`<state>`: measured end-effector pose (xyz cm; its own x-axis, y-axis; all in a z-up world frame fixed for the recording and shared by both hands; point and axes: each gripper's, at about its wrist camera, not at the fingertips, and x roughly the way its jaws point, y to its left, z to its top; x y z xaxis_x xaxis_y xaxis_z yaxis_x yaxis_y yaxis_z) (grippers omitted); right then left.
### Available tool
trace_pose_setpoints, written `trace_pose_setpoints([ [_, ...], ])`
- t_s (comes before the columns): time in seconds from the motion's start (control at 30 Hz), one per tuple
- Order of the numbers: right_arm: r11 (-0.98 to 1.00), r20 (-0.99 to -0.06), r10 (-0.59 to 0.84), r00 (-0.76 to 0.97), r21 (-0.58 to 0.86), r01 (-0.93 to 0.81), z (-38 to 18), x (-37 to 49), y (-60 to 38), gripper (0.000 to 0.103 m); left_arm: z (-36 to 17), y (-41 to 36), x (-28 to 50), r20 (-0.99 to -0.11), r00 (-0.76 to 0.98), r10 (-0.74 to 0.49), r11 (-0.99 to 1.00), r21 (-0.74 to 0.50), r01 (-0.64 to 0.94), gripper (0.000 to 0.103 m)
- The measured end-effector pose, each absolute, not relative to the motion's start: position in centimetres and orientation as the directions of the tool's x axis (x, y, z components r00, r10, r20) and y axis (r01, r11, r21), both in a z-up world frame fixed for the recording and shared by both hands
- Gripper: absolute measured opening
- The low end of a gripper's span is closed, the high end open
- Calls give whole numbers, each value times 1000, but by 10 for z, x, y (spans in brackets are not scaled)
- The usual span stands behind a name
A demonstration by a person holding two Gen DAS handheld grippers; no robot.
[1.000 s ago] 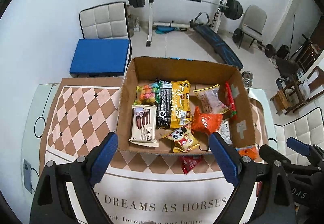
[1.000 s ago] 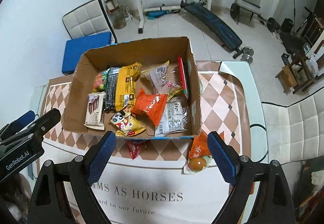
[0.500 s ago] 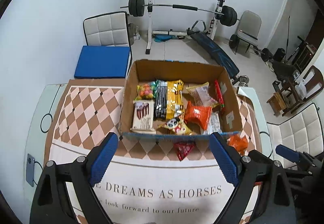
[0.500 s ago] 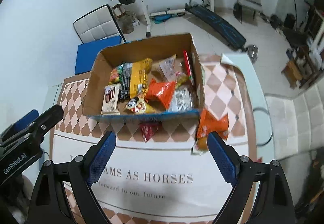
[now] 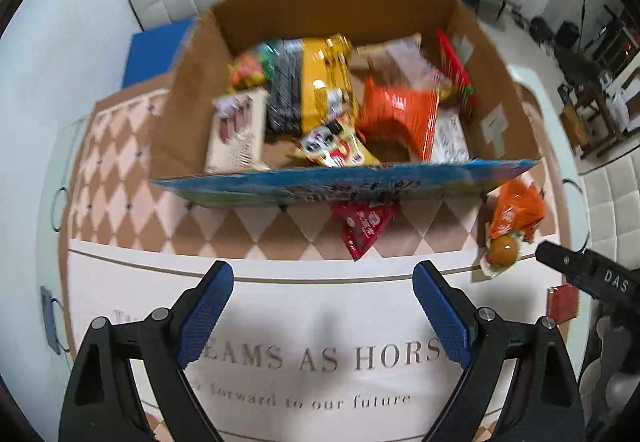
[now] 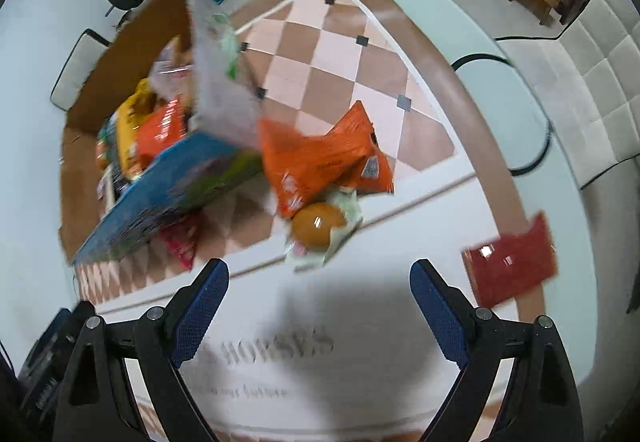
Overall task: Organize snacks
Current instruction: 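Grasp the red triangular packet with left gripper while right grasps orange bag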
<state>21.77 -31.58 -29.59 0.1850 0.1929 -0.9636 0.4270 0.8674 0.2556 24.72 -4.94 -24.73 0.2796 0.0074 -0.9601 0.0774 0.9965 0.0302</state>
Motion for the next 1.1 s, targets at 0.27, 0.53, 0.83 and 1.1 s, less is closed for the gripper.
trace_pose_setpoints([
  [0.27,864,-970,168,175,231,447,-337,261,-330,94,-294,-64,283,-974,224,13,996,34,88,92],
  [0.53,882,-978,167,126,205,423,-366,287,-331,79,-318,-81,301,-983,186,-6,995,13,102,90],
  [0.83,898,-975,193,109,220,382,-366,268,-321,70,-333,-93,293,-987,158,-20,991,1,130,32],
  [1.1,895,-962,252,107,274,351,-356,239,-304,69,-335,-79,233,-994,87,-71,992,-61,107,30],
])
